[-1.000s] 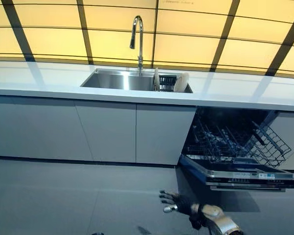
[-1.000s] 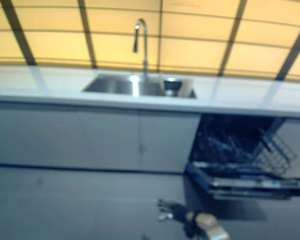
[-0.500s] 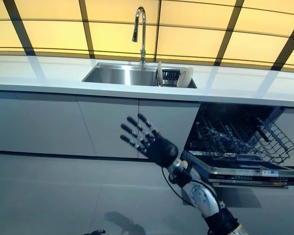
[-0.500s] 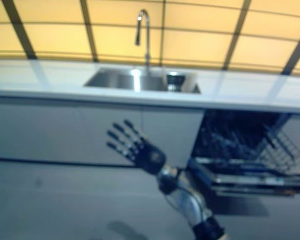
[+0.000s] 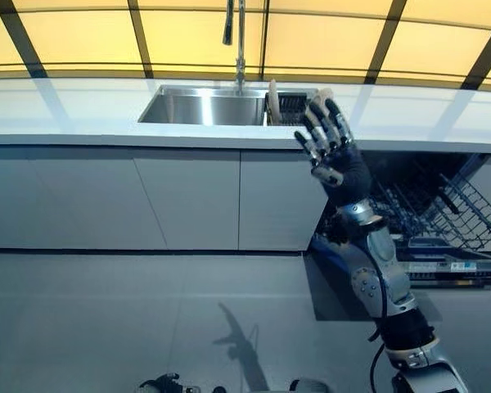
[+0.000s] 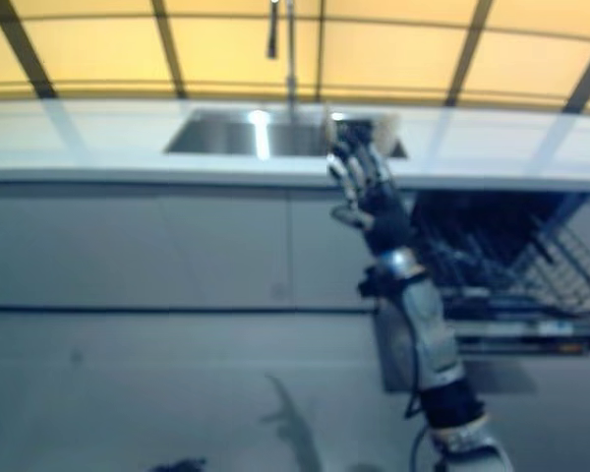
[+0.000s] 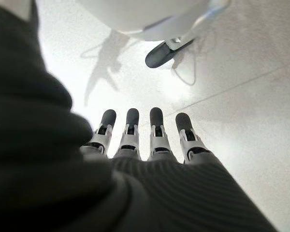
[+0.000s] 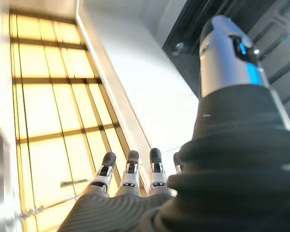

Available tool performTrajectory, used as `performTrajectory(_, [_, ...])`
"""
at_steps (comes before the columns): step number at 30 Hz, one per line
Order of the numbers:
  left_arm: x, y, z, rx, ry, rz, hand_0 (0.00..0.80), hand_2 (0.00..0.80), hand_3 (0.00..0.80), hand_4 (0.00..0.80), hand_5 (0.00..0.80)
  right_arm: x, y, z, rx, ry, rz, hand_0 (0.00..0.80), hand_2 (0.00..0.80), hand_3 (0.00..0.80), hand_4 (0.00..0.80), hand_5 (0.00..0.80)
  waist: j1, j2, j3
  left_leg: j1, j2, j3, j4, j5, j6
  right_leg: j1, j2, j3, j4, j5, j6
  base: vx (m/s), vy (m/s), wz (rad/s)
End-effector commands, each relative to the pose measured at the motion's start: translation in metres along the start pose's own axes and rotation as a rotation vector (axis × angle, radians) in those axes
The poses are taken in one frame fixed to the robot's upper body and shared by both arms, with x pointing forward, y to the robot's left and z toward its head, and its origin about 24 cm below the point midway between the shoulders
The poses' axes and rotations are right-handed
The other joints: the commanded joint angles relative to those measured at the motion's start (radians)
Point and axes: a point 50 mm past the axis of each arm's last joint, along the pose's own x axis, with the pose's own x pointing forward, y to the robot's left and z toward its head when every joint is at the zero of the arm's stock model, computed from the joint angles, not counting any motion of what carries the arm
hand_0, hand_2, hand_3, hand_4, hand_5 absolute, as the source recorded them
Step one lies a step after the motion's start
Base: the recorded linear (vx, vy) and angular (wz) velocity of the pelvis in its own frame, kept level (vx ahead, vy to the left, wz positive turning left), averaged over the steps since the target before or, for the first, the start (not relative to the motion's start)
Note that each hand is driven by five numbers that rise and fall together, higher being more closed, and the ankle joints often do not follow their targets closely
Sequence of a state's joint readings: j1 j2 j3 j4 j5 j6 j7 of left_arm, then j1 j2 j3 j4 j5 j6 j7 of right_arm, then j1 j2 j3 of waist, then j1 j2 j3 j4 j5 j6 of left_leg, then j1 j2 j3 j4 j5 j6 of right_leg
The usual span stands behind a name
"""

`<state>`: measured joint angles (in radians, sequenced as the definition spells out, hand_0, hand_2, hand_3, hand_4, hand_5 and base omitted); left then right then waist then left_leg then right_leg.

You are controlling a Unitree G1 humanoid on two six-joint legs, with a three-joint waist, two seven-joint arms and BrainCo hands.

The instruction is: Take plates into dishwasher

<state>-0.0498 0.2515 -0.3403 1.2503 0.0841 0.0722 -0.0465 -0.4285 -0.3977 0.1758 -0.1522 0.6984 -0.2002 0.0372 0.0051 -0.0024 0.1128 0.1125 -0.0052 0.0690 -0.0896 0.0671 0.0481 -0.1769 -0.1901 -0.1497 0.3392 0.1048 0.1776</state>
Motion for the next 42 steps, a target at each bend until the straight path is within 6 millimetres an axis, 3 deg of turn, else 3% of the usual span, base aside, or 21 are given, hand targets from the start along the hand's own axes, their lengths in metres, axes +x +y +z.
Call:
performTrajectory(1, [-0.002,0.007,-0.023,0.055,0.091,0.012,0.0,0.0,0.0,0.0,0.0,0.034,-0.003,0.054,-0.062,-0.243,-0.014,0.0,0.0,0.0,0.0,0.0,-0.005,-0.038,0.005,0.046,-0.089,-0.059,0.002,-0.127,0.011,-0.01,0.048,-0.006,-0.134,0.093,-0.044,0.483,-0.066,0.32])
performTrajectory(2, [-0.002,0.004,-0.028,0.056,0.102,0.005,0.0,0.0,0.0,0.0,0.0,0.036,-0.008,0.059,-0.077,-0.243,-0.033,0.0,0.0,0.0,0.0,0.0,-0.017,-0.047,0.003,0.072,-0.107,-0.072,0.002,-0.145,0.006,-0.024,0.089,-0.018,-0.255,0.085,-0.042,0.505,-0.054,0.36])
performTrajectory(5, [-0.003,-0.002,-0.034,0.065,0.11,-0.008,0.0,0.0,0.0,0.0,0.0,0.039,-0.012,0.064,-0.101,-0.247,-0.062,0.0,0.0,0.0,0.0,0.0,-0.047,-0.045,0.009,0.132,-0.128,-0.111,0.002,-0.169,0.01,-0.089,0.153,-0.019,-0.386,0.121,-0.041,0.502,-0.027,0.34])
performTrajectory(8, [-0.003,-0.003,-0.037,0.077,0.11,-0.016,0.0,0.0,0.0,0.0,0.0,0.037,-0.013,0.069,-0.129,-0.256,-0.065,0.0,0.0,0.0,0.0,0.0,-0.065,-0.043,0.017,0.197,-0.14,-0.118,0.004,-0.212,0.021,-0.134,0.15,-0.068,-0.371,0.152,-0.047,0.461,-0.051,0.55])
performTrajectory(10, [-0.004,-0.006,-0.04,0.084,0.11,-0.027,0.0,0.0,0.0,0.0,0.0,0.032,-0.016,0.073,-0.151,-0.257,-0.056,0.0,0.0,0.0,0.0,0.0,-0.082,-0.046,0.007,0.228,-0.154,-0.139,0.029,-0.264,0.036,-0.127,0.141,-0.054,-0.344,0.163,-0.057,0.556,-0.089,0.55])
performTrajectory(13, [-0.004,-0.013,-0.046,0.067,0.124,-0.037,0.0,0.0,0.0,0.0,0.0,0.032,-0.018,0.074,-0.176,-0.24,-0.05,0.0,0.0,0.0,0.0,0.0,-0.102,-0.034,-0.043,0.289,-0.146,-0.133,0.068,-0.317,0.004,-0.09,0.13,-0.061,-0.315,0.14,-0.073,0.585,-0.135,0.19])
performTrajectory(16, [-0.005,-0.019,-0.048,0.06,0.12,-0.055,0.0,0.0,0.0,0.0,0.0,0.031,-0.015,0.073,-0.166,-0.229,-0.039,0.0,0.0,0.0,0.0,0.0,-0.107,-0.008,-0.072,0.309,-0.116,-0.093,0.137,-0.245,-0.044,-0.049,0.132,-0.095,-0.303,0.099,-0.096,0.35,-0.126,-0.02])
performTrajectory(18, [-0.004,-0.023,-0.045,0.048,0.095,-0.05,0.0,0.0,0.0,0.0,0.0,0.031,-0.008,0.072,-0.177,-0.229,-0.012,0.0,0.0,0.0,0.0,0.0,-0.114,0.015,-0.087,0.273,-0.085,-0.067,0.295,-0.074,-0.108,0.006,0.158,-0.068,-0.316,0.068,-0.129,0.475,-0.213,-0.08])
performTrajectory(19, [-0.004,-0.022,-0.04,0.022,0.07,-0.025,0.0,0.0,0.0,0.0,0.0,0.029,-0.002,0.071,-0.176,-0.227,0.004,0.0,0.0,0.0,0.0,0.0,-0.113,0.018,-0.085,0.209,-0.068,-0.036,0.46,0.027,-0.153,0.058,0.167,-0.04,-0.322,0.041,-0.152,0.506,-0.242,0.0])
performTrajectory(21, [-0.003,-0.018,-0.032,-0.018,0.038,0.004,0.0,0.0,0.0,0.0,0.0,0.027,-0.001,0.072,-0.184,-0.223,0.01,0.0,0.0,0.0,0.0,0.0,-0.109,-0.016,-0.082,0.1,-0.062,0.012,0.694,0.086,-0.184,0.104,0.138,-0.01,-0.321,0.015,-0.176,0.453,-0.232,-0.09])
performTrajectory(22, [-0.002,-0.016,-0.025,-0.035,0.018,0.023,0.0,0.0,0.0,0.0,0.0,0.026,-0.002,0.074,-0.193,-0.224,0.008,0.0,0.0,0.0,0.0,0.0,-0.099,-0.035,-0.071,-0.004,-0.035,0.045,0.857,0.061,-0.184,0.139,0.126,0.003,-0.317,-0.005,-0.188,0.384,-0.194,-0.26])
performTrajectory(23, [-0.001,-0.014,-0.02,-0.039,0.003,0.035,0.0,0.0,0.0,0.0,0.0,0.025,-0.004,0.075,-0.2,-0.226,0.001,0.0,0.0,0.0,0.0,0.0,-0.091,-0.046,-0.065,-0.069,-0.015,0.058,0.907,0.038,-0.178,0.159,0.12,0.005,-0.318,-0.016,-0.193,0.328,-0.153,-0.34])
performTrajectory(26, [-0.001,-0.007,-0.007,-0.027,-0.035,0.062,0.0,0.0,0.0,0.0,0.0,0.027,-0.01,0.081,-0.218,-0.241,-0.032,0.0,0.0,0.0,0.0,0.0,-0.061,-0.071,-0.043,-0.203,0.038,0.081,0.85,-0.017,-0.147,0.211,0.105,0.017,-0.329,-0.04,-0.187,0.27,-0.046,-0.21])
performTrajectory(29, [-0.001,0.003,0.002,-0.03,-0.066,0.087,0.0,0.0,0.0,0.0,0.0,0.035,-0.01,0.084,-0.233,-0.252,-0.053,0.0,0.0,0.0,0.0,0.0,-0.027,-0.066,-0.028,-0.219,0.07,0.095,0.493,-0.034,-0.118,0.252,0.114,0.042,-0.339,-0.081,-0.167,0.467,0.12,-0.43])
performTrajectory(30, [-0.001,0.005,0.004,-0.037,-0.072,0.095,0.0,0.0,0.0,0.0,0.0,0.038,-0.01,0.084,-0.243,-0.252,-0.062,0.0,0.0,0.0,0.0,0.0,-0.002,-0.062,-0.022,-0.233,0.062,0.065,0.272,-0.024,-0.113,0.284,0.124,0.08,-0.353,-0.097,-0.15,0.63,0.221,-0.14])
performTrajectory(32, [-0.001,0.001,0.0,-0.035,-0.071,0.096,0.0,0.0,0.0,0.0,0.0,0.039,-0.01,0.082,-0.247,-0.249,-0.073,0.0,0.0,0.0,0.0,0.0,0.035,-0.053,-0.021,-0.269,0.055,0.011,0.03,0.063,-0.126,0.339,0.148,0.134,-0.373,-0.116,-0.139,0.665,0.208,0.03])
performTrajectory(35, [-0.002,-0.004,-0.014,-0.085,-0.059,0.104,0.0,0.0,0.0,0.0,0.0,0.039,-0.015,0.077,-0.242,-0.237,-0.069,0.0,0.0,0.0,0.0,0.0,0.059,-0.052,-0.022,-0.37,0.043,0.038,0.002,0.09,-0.131,0.41,0.164,0.183,-0.37,-0.156,-0.138,0.551,0.214,-0.05])
performTrajectory(38, [-0.004,-0.001,-0.018,-0.137,-0.067,0.128,0.0,0.0,0.0,0.0,0.0,0.04,-0.02,0.075,-0.242,-0.221,-0.07,0.0,0.0,0.0,0.0,0.0,0.072,-0.054,-0.029,-0.36,0.049,0.063,0.006,0.107,-0.111,0.453,0.139,0.191,-0.358,-0.196,-0.121,0.456,0.269,-0.33])
performTrajectory(40, [-0.003,0.005,-0.016,-0.136,-0.067,0.139,0.0,0.0,0.0,0.0,0.0,0.038,-0.025,0.071,-0.233,-0.197,-0.075,0.0,0.0,0.0,0.0,0.0,0.08,-0.06,-0.043,-0.329,0.053,0.061,0.032,0.093,-0.084,0.489,0.083,0.156,-0.316,-0.218,-0.086,0.499,0.345,-0.54])
performTrajectory(41, [-0.003,0.009,-0.012,-0.12,-0.066,0.145,0.0,0.0,0.0,0.0,0.0,0.033,-0.027,0.069,-0.226,-0.184,-0.081,0.0,0.0,0.0,0.0,0.0,0.081,-0.071,-0.052,-0.315,0.039,0.067,0.045,0.079,-0.069,0.499,0.05,0.134,-0.297,-0.183,-0.06,0.548,0.419,-0.41])
performTrajectory(42, [-0.003,0.013,-0.008,-0.111,-0.068,0.143,0.0,0.0,0.0,0.0,0.0,0.028,-0.029,0.067,-0.215,-0.175,-0.101,0.0,0.0,0.0,0.0,0.0,0.083,-0.086,-0.066,-0.301,0.021,0.084,0.058,0.062,-0.049,0.49,-0.004,0.095,-0.209,-0.086,-0.042,0.451,0.384,-0.41])
